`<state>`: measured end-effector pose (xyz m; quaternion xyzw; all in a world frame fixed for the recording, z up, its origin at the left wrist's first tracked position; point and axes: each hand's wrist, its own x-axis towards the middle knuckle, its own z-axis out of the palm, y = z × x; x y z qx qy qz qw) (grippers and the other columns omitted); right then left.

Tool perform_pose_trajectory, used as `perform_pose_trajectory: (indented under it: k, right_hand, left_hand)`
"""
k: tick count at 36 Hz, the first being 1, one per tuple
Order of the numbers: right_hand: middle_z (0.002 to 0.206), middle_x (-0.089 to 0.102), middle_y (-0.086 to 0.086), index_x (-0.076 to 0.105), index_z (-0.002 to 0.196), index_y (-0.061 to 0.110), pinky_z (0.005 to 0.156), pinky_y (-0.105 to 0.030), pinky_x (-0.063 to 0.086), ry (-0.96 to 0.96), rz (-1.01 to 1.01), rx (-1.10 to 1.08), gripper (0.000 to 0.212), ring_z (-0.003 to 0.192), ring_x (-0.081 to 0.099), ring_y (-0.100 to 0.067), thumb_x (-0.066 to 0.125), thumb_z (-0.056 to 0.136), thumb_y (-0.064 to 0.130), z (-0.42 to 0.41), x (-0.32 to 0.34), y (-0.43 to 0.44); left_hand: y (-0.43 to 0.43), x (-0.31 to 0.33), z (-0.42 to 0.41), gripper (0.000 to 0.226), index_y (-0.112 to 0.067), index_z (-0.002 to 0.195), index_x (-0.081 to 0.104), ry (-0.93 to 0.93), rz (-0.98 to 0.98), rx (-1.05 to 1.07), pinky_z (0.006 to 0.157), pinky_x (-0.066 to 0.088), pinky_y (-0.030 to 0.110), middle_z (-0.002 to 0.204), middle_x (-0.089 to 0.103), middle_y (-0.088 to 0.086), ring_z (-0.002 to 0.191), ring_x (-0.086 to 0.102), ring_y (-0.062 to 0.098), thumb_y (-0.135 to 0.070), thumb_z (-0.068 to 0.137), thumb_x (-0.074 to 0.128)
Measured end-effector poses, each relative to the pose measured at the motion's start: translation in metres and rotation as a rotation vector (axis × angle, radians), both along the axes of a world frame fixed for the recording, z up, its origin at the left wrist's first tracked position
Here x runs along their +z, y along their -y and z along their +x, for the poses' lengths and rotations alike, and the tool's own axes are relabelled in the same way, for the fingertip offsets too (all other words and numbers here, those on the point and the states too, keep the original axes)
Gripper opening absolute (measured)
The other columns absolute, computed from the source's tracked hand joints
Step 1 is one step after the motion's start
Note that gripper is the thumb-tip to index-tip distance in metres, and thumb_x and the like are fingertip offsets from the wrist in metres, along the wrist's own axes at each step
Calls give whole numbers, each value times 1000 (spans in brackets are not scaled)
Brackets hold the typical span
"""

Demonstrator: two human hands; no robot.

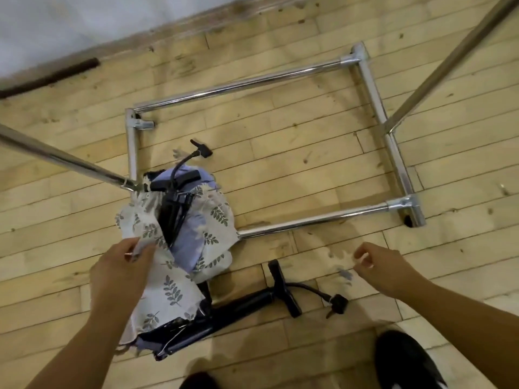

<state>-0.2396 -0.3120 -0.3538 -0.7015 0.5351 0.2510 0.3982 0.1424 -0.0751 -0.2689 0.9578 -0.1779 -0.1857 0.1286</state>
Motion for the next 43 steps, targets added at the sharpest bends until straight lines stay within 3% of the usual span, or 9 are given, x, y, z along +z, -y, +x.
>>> perform_pose_trajectory:
  k: [10,13,16,21,24,28,36,41,43]
  right_hand:
    - [98,68,-2,59,115,17,65,-21,48,32,-16,-63,26,83,63,-14,69,94,31,3,-19,-11]
    - [93,67,-3,59,107,16,57,-19,42,49,-67,-48,15,74,59,-13,60,100,29,5,-21,-14]
    - [90,66,-1,57,104,18,65,-26,52,80,-103,-53,9,76,61,-14,58,101,26,5,-23,-16]
    - [96,56,6,57,113,21,73,-25,45,146,-122,-17,27,87,55,-11,71,93,33,18,-25,-10]
    - [98,59,5,58,109,22,76,-28,53,134,-121,-14,30,87,59,-12,73,91,41,30,-27,-7]
    - [94,61,2,57,97,21,76,-33,57,81,-144,-1,25,83,62,-15,72,92,40,44,-32,-6]
    - [103,59,-6,65,103,11,78,-33,56,-1,-126,124,16,86,61,-20,54,104,23,53,-38,-9]
    - [89,63,-5,60,92,13,68,-32,56,54,-75,-8,13,76,64,-20,57,100,24,48,-20,-3]
    - [86,63,-2,56,90,18,63,-26,54,69,-40,-29,10,73,63,-17,61,98,23,43,-8,0]
  left_hand:
    - [44,30,-45,47,-33,110,61,-233,-353,-14,74,61,54,106,73,0,93,72,29,-73,86,59]
    - [60,31,-64,13,-30,98,61,-364,-311,-139,69,55,37,88,69,-5,81,67,16,-43,98,64]
    - [58,15,-72,23,-25,87,50,-411,-135,-298,62,43,34,77,57,5,70,56,32,-15,94,70]
    - [41,-11,-72,38,-40,112,54,-673,98,-247,76,58,48,104,71,-3,89,70,22,-14,92,74]
    - [35,-17,-76,51,-45,125,49,-749,141,-247,67,54,43,100,67,8,71,66,18,-14,93,73]
    - [38,-16,-82,44,-44,124,51,-743,103,-240,61,51,22,97,68,1,68,68,9,-39,88,75]
    - [42,-16,-84,73,-52,109,63,-734,42,-123,99,55,45,110,74,-15,105,69,11,-99,55,51]
    - [52,-8,-91,9,-44,96,73,-733,-37,-29,88,53,41,99,75,-3,93,68,21,-47,95,64]
    - [53,-6,-91,15,-37,96,74,-662,-24,-147,73,49,37,95,71,9,86,66,29,-32,100,61]
